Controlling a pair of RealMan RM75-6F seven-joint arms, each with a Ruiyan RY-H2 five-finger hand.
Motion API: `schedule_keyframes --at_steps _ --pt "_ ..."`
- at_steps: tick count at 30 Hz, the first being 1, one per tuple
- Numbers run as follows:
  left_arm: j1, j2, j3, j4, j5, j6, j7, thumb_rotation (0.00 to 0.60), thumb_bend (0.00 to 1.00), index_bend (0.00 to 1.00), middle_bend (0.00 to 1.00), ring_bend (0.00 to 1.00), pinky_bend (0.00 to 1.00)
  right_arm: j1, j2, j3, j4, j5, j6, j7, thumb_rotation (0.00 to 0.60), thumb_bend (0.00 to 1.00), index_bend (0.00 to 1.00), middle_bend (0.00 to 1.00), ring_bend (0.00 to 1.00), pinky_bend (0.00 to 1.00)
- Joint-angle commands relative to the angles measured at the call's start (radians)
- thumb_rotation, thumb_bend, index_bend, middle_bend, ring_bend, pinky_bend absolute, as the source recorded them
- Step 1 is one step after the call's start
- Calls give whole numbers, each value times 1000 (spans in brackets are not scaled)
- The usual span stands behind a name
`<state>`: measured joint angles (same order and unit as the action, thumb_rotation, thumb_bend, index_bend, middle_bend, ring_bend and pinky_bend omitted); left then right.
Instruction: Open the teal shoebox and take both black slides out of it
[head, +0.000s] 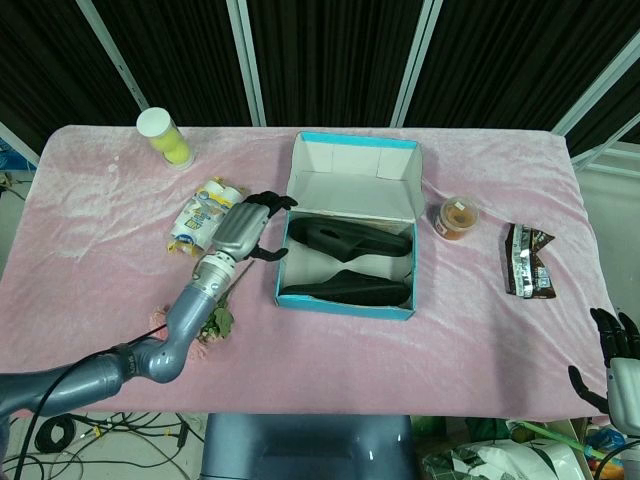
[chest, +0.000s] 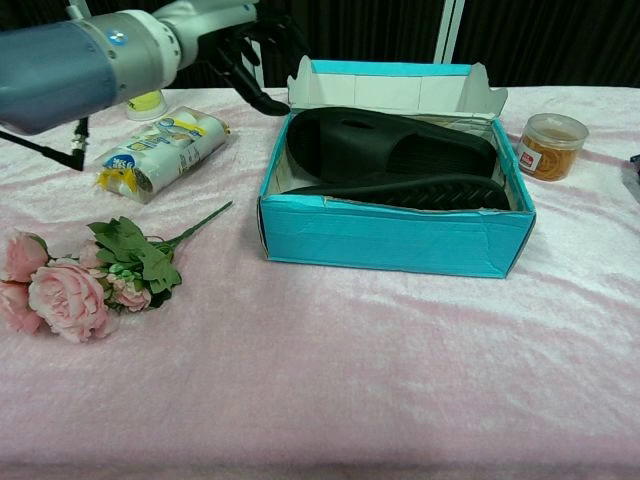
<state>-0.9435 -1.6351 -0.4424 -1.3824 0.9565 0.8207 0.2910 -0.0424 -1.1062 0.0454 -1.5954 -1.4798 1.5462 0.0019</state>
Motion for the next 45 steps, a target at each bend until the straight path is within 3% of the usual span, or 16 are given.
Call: schedule_keyframes --at_steps 1,13,19,28,45 --pt "-91 -59 20 49 -91 20 111 600 219 244 282 142 168 -3 2 0 4 3 1 6 600 261 0 100 0 181" --pt "-222 -173 36 202 -213 44 263 600 219 201 247 130 168 -5 4 3 21 18 -8 30 600 261 0 100 0 181" --pt "-261 -215 37 270 -232 32 276 600 220 197 223 104 168 -11 6 6 31 30 -8 45 600 262 0 100 0 181" --pt "-285 -243 49 302 -234 18 278 600 219 251 234 104 168 -10 5 11 43 39 -14 63 600 262 0 100 0 181" --pt "-294 -269 75 323 -235 43 309 600 220 248 312 157 168 -16 2 13 57 43 -14 82 600 261 0 100 0 181"
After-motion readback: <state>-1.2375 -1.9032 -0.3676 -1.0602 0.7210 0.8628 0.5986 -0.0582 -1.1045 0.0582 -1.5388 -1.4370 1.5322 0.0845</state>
